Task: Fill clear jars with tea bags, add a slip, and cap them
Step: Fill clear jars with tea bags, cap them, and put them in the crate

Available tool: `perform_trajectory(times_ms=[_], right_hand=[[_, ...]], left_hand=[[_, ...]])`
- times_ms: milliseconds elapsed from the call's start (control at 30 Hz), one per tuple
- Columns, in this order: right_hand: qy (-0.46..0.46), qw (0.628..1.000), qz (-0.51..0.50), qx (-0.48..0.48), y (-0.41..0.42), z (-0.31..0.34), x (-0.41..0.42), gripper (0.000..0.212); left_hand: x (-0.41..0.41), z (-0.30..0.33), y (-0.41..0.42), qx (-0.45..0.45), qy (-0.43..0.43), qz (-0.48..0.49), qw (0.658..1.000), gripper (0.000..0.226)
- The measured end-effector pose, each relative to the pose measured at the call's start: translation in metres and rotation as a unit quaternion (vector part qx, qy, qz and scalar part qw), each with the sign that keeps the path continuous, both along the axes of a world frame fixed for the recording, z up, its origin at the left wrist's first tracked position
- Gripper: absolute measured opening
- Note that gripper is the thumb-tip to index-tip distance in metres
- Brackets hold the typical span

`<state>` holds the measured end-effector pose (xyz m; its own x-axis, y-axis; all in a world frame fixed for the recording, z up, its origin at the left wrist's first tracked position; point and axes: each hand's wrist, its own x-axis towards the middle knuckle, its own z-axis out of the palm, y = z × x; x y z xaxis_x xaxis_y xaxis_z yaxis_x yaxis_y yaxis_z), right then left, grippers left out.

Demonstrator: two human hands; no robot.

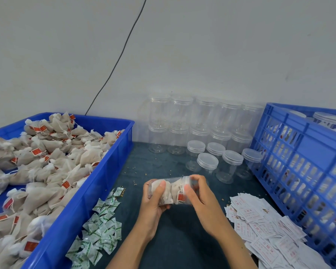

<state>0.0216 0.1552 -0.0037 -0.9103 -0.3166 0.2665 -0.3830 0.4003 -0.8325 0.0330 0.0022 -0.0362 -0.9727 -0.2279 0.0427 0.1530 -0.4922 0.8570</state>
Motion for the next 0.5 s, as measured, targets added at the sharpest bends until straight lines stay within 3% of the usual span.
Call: perform_trajectory(times_ms=[100,200,300,367,500], right_hand=[[-0.017,1.000,-0.018,0.013,0.001,0.000,0.000,0.051],[0.035,0.998,0.035,0.024,0.006,0.002,0.001,0.063],[0.078,0.995,0.026,0.048,0.002,-0.002,0.001,0.044],[0.048,0.999,-0.008,0.023,-0.005,-0.004,0.002,0.028],[-0.012,0.997,-0.068,-0.023,-0.012,-0.005,0.001,0.053]], left_hand=[[0.000,0.001,0.002,-0.001,0.001,-0.004,1.000,0.041],[0.001,0.001,0.001,0.001,-0.001,-0.014,1.000,0.041],[0.002,0.002,0.001,-0.006,-0.009,-0.029,1.000,0.042],[0.001,0.001,0.001,-0.018,-0.007,-0.023,1.000,0.040],[0.001,0.000,0.002,-0.043,0.006,-0.012,0.999,0.036]])
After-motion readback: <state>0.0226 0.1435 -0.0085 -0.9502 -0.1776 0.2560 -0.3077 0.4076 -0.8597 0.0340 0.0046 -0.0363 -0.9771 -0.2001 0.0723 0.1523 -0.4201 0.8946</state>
